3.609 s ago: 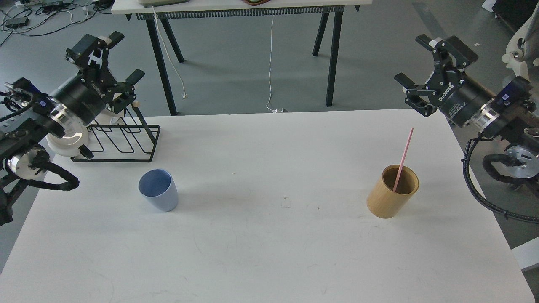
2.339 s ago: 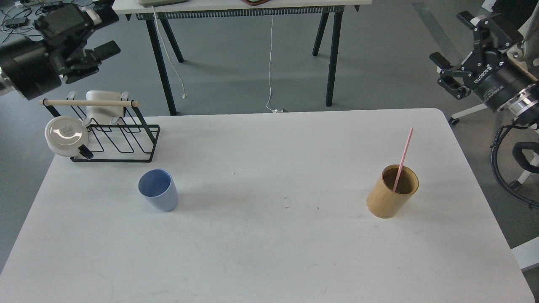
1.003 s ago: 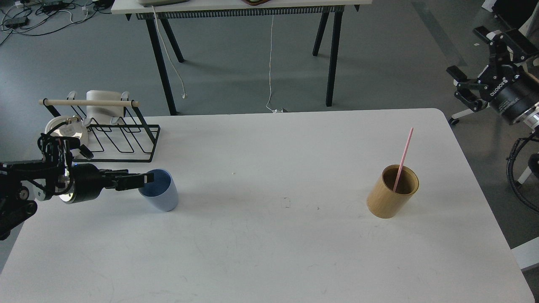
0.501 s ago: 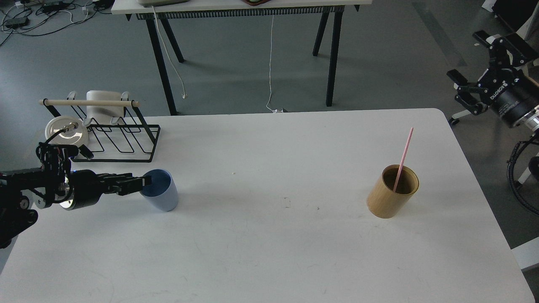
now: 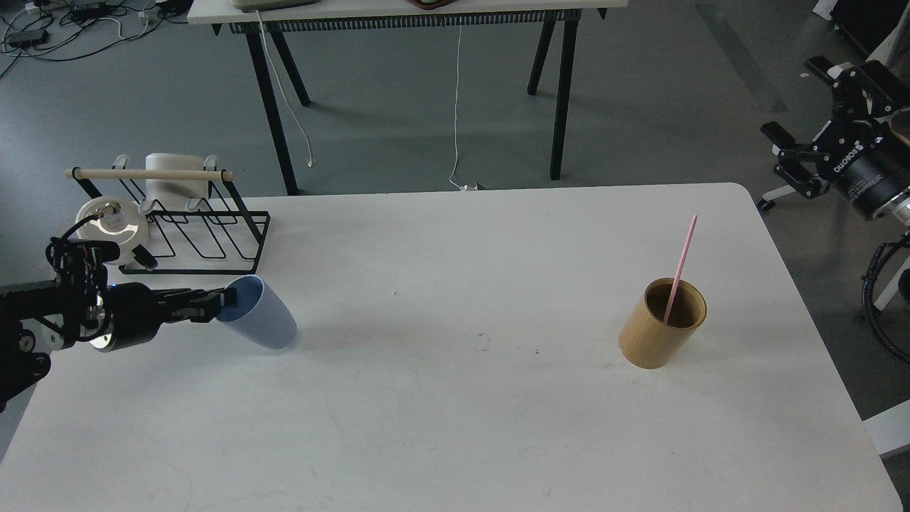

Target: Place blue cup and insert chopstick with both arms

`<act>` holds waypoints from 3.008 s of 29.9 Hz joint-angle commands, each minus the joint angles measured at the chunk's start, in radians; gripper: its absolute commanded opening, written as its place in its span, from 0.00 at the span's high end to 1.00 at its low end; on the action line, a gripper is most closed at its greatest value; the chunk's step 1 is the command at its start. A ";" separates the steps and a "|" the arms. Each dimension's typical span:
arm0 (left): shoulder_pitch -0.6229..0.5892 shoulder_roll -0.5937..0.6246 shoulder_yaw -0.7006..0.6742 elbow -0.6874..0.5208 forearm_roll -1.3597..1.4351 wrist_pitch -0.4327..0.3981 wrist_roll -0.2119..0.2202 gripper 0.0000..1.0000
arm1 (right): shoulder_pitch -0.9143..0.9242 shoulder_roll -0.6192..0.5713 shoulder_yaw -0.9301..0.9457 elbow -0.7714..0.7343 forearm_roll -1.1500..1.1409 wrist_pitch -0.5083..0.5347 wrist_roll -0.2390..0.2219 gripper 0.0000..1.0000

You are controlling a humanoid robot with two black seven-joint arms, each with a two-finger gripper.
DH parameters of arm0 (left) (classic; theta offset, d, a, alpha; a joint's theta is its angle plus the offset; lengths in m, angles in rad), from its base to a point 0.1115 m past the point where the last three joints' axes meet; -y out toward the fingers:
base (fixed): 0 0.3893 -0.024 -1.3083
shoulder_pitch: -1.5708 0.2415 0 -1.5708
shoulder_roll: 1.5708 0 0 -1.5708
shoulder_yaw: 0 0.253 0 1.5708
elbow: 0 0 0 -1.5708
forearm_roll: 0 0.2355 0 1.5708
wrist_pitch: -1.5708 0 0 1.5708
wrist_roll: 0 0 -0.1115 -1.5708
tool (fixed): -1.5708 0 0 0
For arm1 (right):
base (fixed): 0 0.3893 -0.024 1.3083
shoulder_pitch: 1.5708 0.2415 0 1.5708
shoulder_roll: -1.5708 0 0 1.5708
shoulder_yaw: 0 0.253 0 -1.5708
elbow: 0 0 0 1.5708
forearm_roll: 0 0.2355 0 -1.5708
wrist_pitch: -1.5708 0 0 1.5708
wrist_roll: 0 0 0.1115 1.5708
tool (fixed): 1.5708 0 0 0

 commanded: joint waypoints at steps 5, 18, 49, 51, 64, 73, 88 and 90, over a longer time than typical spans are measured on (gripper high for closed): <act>-0.062 0.096 -0.074 -0.240 -0.078 -0.070 0.000 0.97 | 0.000 -0.010 0.032 -0.038 0.034 0.000 0.000 0.02; -0.371 -0.284 0.140 -0.006 -0.131 -0.121 0.000 0.97 | -0.033 -0.106 0.080 -0.179 0.261 0.000 0.000 0.02; -0.334 -0.613 0.289 0.307 0.054 0.059 0.000 0.82 | -0.059 -0.107 0.075 -0.294 0.264 0.000 0.000 0.02; -0.334 -0.604 0.286 0.286 0.050 0.059 0.000 0.76 | -0.059 -0.107 0.075 -0.294 0.264 0.000 0.000 0.02; -0.334 -0.490 0.153 0.101 -0.159 -0.056 0.000 0.13 | -0.059 -0.103 0.067 -0.287 0.264 0.000 0.000 0.02; -0.334 -0.475 -0.022 0.089 -0.386 -0.179 0.000 0.06 | -0.074 -0.096 0.064 -0.258 0.266 0.000 0.000 0.01; -0.158 -0.306 -0.356 0.031 -0.788 -0.306 0.000 0.04 | -0.115 -0.107 0.067 -0.173 0.251 0.000 0.000 0.01; -0.123 -0.304 -0.393 0.032 -0.788 -0.306 0.000 0.03 | -0.115 -0.107 0.066 -0.172 0.247 0.000 0.000 0.01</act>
